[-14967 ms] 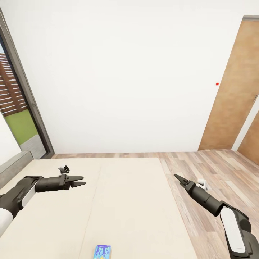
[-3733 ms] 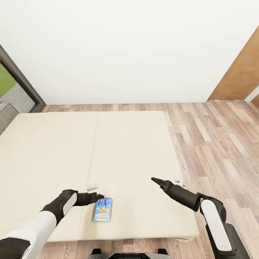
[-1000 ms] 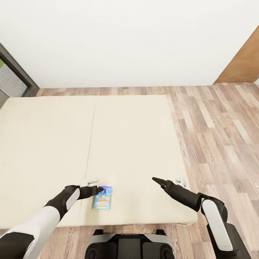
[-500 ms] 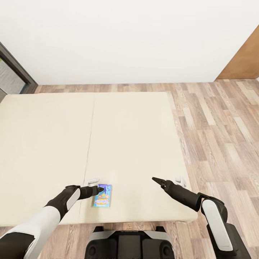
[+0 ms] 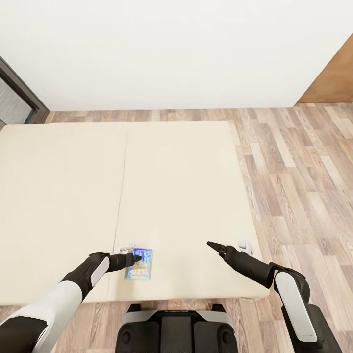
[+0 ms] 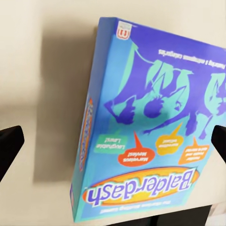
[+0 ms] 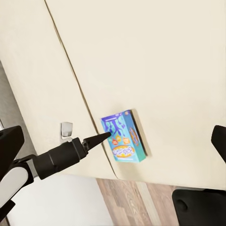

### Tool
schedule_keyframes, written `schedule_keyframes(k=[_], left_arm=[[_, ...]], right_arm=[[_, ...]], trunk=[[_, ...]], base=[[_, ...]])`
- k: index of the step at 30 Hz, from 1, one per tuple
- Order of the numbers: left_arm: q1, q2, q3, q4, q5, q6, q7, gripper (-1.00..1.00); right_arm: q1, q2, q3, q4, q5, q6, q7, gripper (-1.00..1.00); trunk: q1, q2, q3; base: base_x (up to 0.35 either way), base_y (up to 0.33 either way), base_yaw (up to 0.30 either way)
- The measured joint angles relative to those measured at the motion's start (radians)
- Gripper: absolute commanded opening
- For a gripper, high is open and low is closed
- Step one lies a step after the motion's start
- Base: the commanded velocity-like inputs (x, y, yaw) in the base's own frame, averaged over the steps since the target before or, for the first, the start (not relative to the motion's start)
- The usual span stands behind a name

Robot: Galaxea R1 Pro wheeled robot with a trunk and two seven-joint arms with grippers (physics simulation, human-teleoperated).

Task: Put all the toys in the child's room - the three board games (two on the bed and one on the table), the two jigsaw puzzles on the table, and the tennis ball on the table - inside the toy box on the table in the child's room.

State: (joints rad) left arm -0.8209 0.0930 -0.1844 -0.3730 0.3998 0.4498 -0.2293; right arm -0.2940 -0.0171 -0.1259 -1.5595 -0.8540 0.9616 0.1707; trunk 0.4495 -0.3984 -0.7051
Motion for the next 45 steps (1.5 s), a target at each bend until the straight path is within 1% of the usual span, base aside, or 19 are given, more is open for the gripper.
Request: schedule_keyframes(k=[19,28,38,42,45], left_arm=[[0.000,0.000,0.000,0.000,0.000,0.000,0.000,1.00],[0.000,0.000,0.000,0.000,0.000,0.000,0.000,1.00],[-0.001,0.000,0.004,-0.008,0.001,0.003,-0.004,1.00],[-0.005,0.003,0.007,-0.015,0.001,0.006,-0.004,1.00],[-0.016,0.005,0.007,-0.036,0.001,0.007,-0.001,1.00]], right_arm=[[0.000,0.000,0.000,0.000,0.001,-0.003,0.001,1.00],[-0.002,0.005,0.000,0.000,0.008,-0.009,0.002,1.00],[-0.003,0.001,-0.001,0.001,0.006,-0.009,0.003,1.00],[-0.003,0.008,0.002,0.001,0.009,-0.009,0.002,1.00],[-0.003,0.012,0.005,0.001,0.011,-0.009,0.002,1.00]], trunk=[[0.000,0.000,-0.030],[0.000,0.000,-0.031],[0.000,0.000,-0.031],[0.000,0.000,-0.031],[0.000,0.000,-0.031]], base=[[0.000,0.000,0.000],[0.000,0.000,0.000],[0.000,0.000,0.000],[0.000,0.000,0.000],[0.000,0.000,0.000]])
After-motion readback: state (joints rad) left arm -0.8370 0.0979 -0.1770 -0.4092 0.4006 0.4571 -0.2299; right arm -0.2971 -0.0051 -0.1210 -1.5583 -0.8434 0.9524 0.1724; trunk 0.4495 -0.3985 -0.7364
